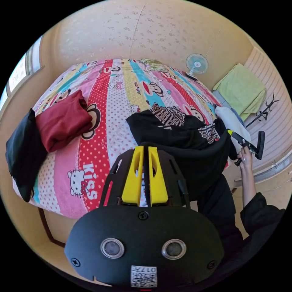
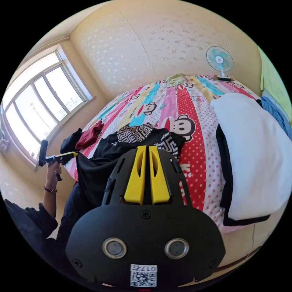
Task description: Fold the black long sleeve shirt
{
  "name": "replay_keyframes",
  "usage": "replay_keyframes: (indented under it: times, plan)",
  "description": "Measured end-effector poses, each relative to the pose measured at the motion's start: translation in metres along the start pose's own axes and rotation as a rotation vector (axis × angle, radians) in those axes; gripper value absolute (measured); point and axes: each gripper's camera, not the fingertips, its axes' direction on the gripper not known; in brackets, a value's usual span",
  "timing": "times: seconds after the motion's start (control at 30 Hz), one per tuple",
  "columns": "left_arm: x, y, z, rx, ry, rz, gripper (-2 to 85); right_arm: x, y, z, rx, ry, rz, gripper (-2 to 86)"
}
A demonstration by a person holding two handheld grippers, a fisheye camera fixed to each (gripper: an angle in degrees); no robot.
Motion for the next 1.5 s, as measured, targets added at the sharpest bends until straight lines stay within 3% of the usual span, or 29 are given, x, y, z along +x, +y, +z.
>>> replay_keyframes:
  times: [0.13,0.23,0.37,0.5,0.6,0.7,0.8,0.87,1.07,1.33,1.5]
  plan:
    - [-0.031,-0.002,-0.007,-0.002,0.077,-0.045,10.7,0.013,-0.020,0.016,-0.003,-0.007,0.073,8.5]
    - [-0.045,0.041,-0.018,0.015,0.126,-0.072,11.9,0.015,0.012,0.007,-0.006,0.000,0.056,10.5]
    - [-0.054,0.105,-0.007,-0.109,0.322,-0.138,13.9,0.035,0.078,-0.001,-0.076,0.050,0.051,12.5]
    - [-0.054,0.139,0.010,-0.185,0.383,-0.209,14.4,0.060,0.115,0.004,-0.132,-0.056,0.103,12.8]
    - [-0.060,0.142,0.013,-0.173,0.379,-0.255,11.7,0.069,0.133,0.003,-0.070,-0.074,0.128,9.0]
    - [-0.066,0.138,-0.005,-0.193,0.411,-0.230,2.9,0.073,0.136,0.001,-0.118,-0.206,0.139,4.7]
    - [-0.073,0.142,-0.054,-0.068,0.630,-0.177,1.8,0.068,0.144,-0.028,-0.079,-0.273,0.116,3.3]
    - [-0.077,0.147,-0.090,-0.005,0.710,-0.134,0.5,0.072,0.151,-0.075,0.015,-0.437,0.090,2.8]
    - [-0.076,0.179,-0.192,0.060,0.850,0.047,-0.6,0.085,0.187,-0.185,0.167,-0.771,0.019,2.0]
    - [-0.078,0.214,-0.232,0.055,0.858,0.028,-0.8,0.079,0.245,-0.222,0.142,-0.757,0.008,1.4]
    - [-0.106,0.156,-0.187,0.090,0.895,-0.089,-0.7,0.089,0.198,-0.181,0.236,-0.703,0.021,1.3]
